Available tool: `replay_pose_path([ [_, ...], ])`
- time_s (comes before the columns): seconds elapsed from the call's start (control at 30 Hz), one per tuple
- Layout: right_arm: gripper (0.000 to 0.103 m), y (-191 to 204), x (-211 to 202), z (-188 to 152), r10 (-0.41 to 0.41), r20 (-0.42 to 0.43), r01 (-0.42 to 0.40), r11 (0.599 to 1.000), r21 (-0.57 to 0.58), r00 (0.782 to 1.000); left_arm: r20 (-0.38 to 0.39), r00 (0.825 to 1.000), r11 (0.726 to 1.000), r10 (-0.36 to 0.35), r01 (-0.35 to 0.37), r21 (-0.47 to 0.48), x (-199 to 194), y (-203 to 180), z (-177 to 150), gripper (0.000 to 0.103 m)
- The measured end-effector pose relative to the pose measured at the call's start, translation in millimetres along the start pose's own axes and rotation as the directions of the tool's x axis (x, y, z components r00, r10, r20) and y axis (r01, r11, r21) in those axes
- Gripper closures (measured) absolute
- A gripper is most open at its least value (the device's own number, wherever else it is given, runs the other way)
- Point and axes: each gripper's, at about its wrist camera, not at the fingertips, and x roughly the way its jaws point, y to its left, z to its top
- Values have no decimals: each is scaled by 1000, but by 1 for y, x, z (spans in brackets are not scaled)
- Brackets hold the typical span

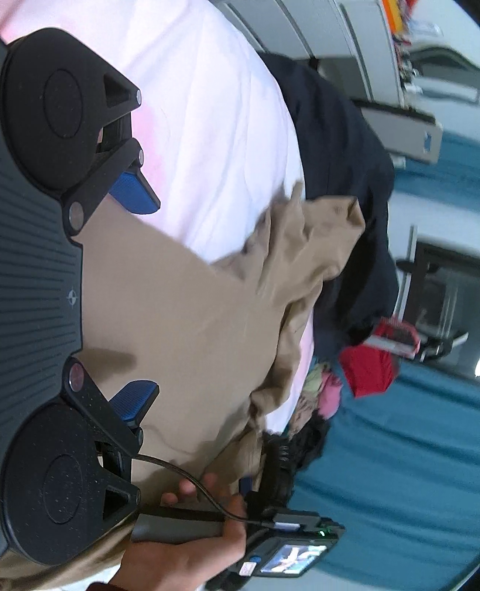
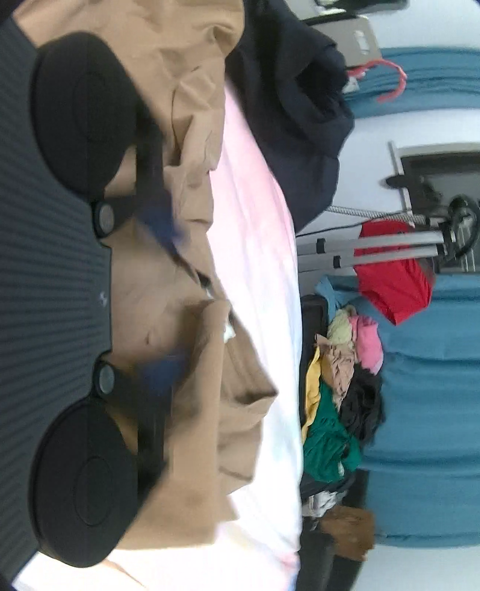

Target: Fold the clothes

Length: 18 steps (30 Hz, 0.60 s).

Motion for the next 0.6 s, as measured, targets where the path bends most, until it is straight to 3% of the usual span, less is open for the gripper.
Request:
replay_pose_path([
  [0.23, 10, -36, -81, 4, 40, 70, -51, 983, 174, 997, 17, 1000, 1000, 5, -5, -16, -3, 4, 4, 5],
  [0.4, 10, -58, -181, -15, 92, 82, -108, 970, 216, 992, 43, 999, 1000, 8, -8, 6, -22, -6, 6, 5],
  [0.6, 10, -85, -312, -61, 125, 125, -150, 963, 224, 984, 53, 999, 999, -9, 7, 49, -55, -21, -2, 5],
])
